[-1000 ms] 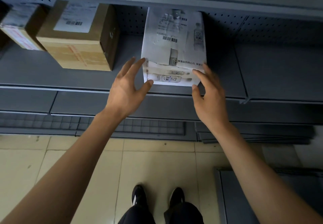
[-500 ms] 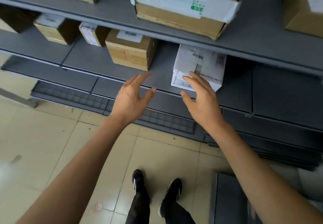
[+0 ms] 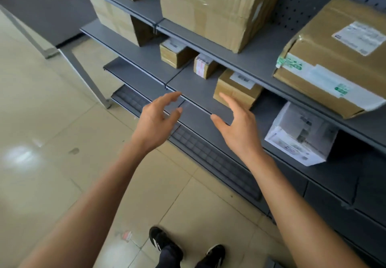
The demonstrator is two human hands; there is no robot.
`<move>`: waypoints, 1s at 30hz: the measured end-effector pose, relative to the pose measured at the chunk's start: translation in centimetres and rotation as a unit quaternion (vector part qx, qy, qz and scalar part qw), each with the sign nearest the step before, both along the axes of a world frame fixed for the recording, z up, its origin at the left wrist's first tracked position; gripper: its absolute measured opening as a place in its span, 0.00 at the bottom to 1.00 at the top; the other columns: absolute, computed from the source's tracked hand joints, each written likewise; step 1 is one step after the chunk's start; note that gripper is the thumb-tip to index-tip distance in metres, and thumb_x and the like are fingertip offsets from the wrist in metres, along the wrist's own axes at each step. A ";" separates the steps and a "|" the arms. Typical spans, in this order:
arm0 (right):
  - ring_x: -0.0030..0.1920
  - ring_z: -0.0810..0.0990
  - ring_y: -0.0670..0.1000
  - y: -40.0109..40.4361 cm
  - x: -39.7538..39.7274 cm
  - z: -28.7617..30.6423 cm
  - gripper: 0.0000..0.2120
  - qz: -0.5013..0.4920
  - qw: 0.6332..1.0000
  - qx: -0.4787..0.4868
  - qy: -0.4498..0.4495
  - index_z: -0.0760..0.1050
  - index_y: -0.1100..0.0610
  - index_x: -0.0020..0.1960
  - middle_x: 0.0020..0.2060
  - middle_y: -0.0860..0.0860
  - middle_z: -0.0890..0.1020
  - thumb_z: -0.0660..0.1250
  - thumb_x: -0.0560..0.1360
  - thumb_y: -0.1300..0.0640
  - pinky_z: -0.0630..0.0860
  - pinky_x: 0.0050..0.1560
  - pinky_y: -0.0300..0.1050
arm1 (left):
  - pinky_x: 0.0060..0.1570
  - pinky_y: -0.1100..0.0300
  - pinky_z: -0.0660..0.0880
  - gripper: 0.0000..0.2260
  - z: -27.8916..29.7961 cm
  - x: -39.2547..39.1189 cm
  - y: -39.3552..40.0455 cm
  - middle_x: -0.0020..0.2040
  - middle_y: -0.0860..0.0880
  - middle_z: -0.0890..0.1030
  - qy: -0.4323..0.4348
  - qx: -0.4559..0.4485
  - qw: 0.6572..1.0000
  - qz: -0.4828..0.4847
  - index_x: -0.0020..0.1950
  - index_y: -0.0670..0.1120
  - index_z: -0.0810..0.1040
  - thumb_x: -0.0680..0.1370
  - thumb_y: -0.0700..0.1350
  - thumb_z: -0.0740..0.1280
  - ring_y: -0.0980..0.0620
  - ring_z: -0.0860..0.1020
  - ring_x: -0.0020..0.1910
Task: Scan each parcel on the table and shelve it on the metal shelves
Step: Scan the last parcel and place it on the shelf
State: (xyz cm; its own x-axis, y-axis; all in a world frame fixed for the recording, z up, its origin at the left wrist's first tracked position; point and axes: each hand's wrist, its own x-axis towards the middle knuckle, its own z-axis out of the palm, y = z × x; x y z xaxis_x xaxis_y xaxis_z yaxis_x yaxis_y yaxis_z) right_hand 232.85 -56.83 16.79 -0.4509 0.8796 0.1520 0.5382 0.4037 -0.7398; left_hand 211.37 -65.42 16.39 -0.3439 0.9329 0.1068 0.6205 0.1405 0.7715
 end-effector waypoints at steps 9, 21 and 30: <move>0.66 0.69 0.37 -2.7 -14.1 3.2 0.27 0.059 0.997 0.011 0.038 0.69 0.48 0.76 0.70 0.45 0.75 0.71 0.79 0.50 0.72 0.69 0.46 | 0.64 0.46 0.77 0.21 2.5 -12.5 -5.7 0.66 0.57 0.79 -0.022 0.025 0.998 0.054 0.74 0.58 0.73 0.81 0.57 0.65 0.58 0.76 0.65; 0.71 0.70 0.45 -3.4 -28.3 3.2 0.28 0.176 0.984 0.012 0.027 0.68 0.50 0.77 0.72 0.47 0.74 0.71 0.79 0.51 0.72 0.71 0.48 | 0.62 0.53 0.77 0.20 2.9 -24.2 -8.5 0.62 0.59 0.81 -0.020 0.038 0.988 0.145 0.73 0.57 0.75 0.81 0.51 0.69 0.61 0.78 0.62; 0.70 0.73 0.44 3.9 -37.7 1.9 0.25 0.219 0.975 -0.017 0.031 0.71 0.50 0.74 0.71 0.45 0.75 0.71 0.79 0.50 0.73 0.69 0.45 | 0.63 0.50 0.77 0.19 1.8 -32.2 -3.6 0.62 0.63 0.80 -0.036 0.007 0.979 0.201 0.72 0.62 0.73 0.80 0.58 0.66 0.62 0.76 0.63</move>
